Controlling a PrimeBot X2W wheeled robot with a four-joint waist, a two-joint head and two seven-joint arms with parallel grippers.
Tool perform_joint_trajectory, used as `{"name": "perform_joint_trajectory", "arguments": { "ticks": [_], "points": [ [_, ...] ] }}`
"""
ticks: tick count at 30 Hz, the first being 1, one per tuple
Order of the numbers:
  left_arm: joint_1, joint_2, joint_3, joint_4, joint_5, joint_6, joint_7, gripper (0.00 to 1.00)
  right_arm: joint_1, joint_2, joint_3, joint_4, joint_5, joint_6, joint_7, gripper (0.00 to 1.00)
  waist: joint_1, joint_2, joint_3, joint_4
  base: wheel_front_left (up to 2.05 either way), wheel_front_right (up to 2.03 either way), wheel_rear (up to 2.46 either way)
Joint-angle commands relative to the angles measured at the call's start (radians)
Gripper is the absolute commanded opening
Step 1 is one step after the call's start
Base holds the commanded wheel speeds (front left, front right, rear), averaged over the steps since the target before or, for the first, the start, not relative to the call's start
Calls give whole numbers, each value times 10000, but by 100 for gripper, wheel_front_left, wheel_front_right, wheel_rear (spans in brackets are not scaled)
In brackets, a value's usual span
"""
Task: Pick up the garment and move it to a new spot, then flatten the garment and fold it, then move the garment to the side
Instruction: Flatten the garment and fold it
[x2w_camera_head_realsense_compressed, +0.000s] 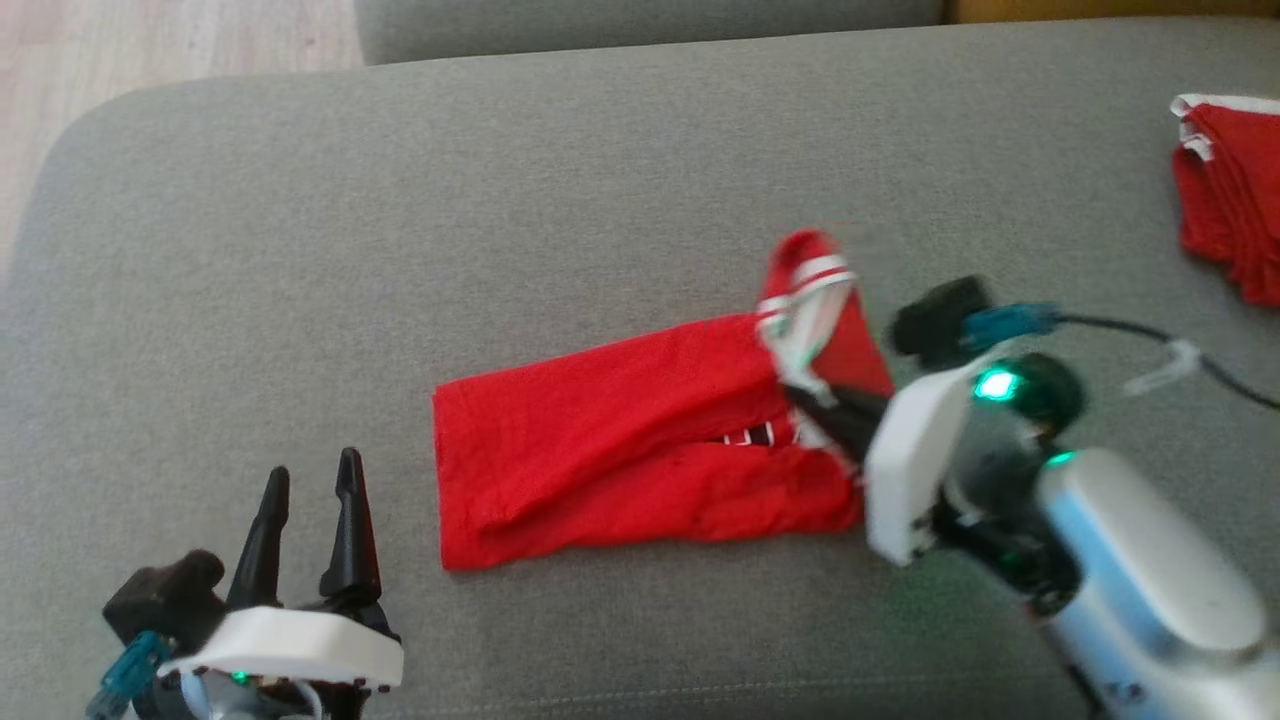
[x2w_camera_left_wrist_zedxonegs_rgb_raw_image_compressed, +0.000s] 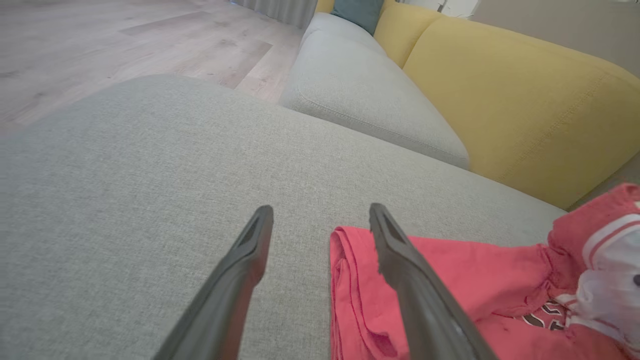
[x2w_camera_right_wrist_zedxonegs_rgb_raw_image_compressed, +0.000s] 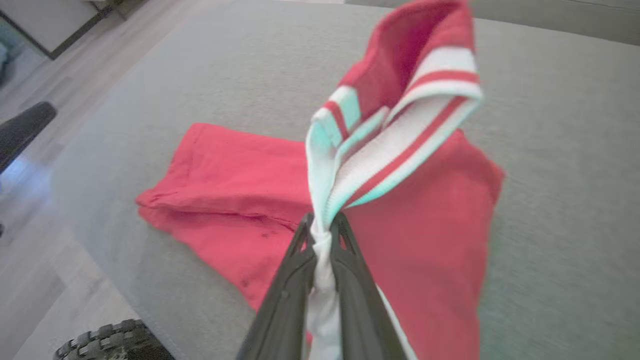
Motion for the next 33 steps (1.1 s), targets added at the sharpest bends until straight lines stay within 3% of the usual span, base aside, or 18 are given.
{"name": "perform_joint_trajectory", "arguments": {
  "ticks": [1, 7, 16, 23, 33],
  "points": [
    [-466, 71, 370, -294, 72, -44, -103, 100, -448, 138, 261, -462, 107, 65, 11, 0, 0, -1, -23, 73, 0, 0, 0],
    [-500, 33, 298, -287, 74, -74, -104, 100, -937, 1156, 1456, -183, 506, 65, -205, 0, 0, -1, -2, 327, 0, 0, 0],
    [-713, -33, 54, -222, 154, -164, -70, 100, -1506, 2680, 2227, 1868, 905, 65, -1248, 0, 0, -1, 324, 888, 0, 0, 0],
    [-825, -43, -129, -83, 189, -217, -3, 100, -2125, 2968, 2651, 3298, 1321, 65, -2162, 0, 0, -1, 306, 1352, 0, 0, 0],
    [-699, -44, -344, 65, 179, -225, 77, 100, -2776, 2981, 3911, 4579, 2925, 65, -3455, 0, 0, -1, -43, 1781, 0, 0, 0]
  ]
}}
